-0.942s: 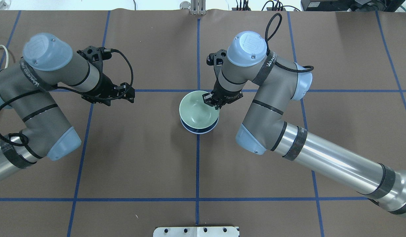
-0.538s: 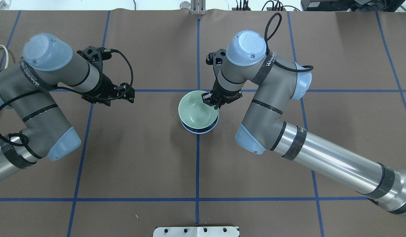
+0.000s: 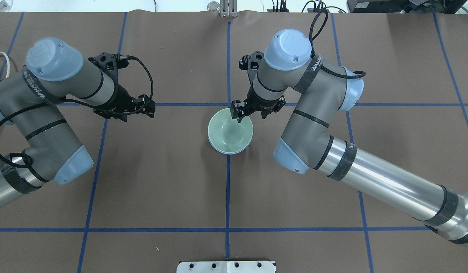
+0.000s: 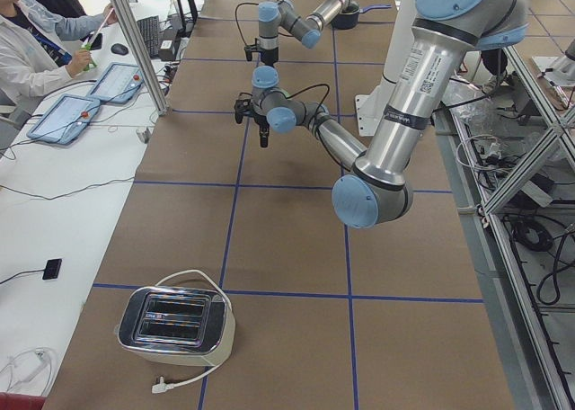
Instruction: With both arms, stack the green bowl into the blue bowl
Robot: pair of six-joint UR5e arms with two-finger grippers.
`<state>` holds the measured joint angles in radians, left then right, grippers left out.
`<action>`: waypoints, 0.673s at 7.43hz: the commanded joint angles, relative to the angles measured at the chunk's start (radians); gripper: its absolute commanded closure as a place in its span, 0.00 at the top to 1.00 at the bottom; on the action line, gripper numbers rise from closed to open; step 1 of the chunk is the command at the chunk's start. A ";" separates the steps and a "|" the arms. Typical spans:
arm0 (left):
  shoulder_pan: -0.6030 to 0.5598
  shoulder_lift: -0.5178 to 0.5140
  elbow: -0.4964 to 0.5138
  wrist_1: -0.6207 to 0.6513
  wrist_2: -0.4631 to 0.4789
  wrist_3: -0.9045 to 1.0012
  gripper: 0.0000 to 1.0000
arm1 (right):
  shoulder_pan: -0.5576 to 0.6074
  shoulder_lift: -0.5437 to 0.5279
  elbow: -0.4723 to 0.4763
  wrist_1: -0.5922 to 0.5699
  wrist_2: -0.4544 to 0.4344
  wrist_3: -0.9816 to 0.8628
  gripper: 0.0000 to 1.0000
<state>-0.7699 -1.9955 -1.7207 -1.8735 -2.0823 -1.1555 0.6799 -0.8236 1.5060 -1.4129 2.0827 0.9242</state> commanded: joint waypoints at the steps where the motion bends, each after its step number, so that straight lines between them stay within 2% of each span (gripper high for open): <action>1: -0.087 0.015 -0.013 0.014 -0.081 0.061 0.89 | 0.149 -0.052 0.069 0.002 0.104 -0.002 1.00; 2: -0.157 0.055 -0.025 0.016 -0.137 0.195 0.91 | 0.202 -0.136 0.150 0.002 0.117 -0.004 1.00; 3: -0.211 0.128 -0.057 0.014 -0.145 0.288 0.93 | 0.249 -0.172 0.183 -0.007 0.093 -0.005 1.00; 5: -0.322 0.310 -0.089 0.016 -0.166 0.566 0.98 | 0.289 -0.222 0.200 -0.001 0.071 -0.024 1.00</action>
<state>-1.0154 -1.7957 -1.7919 -1.8582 -2.2289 -0.7650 0.9357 -1.0064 1.6874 -1.4173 2.1685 0.9090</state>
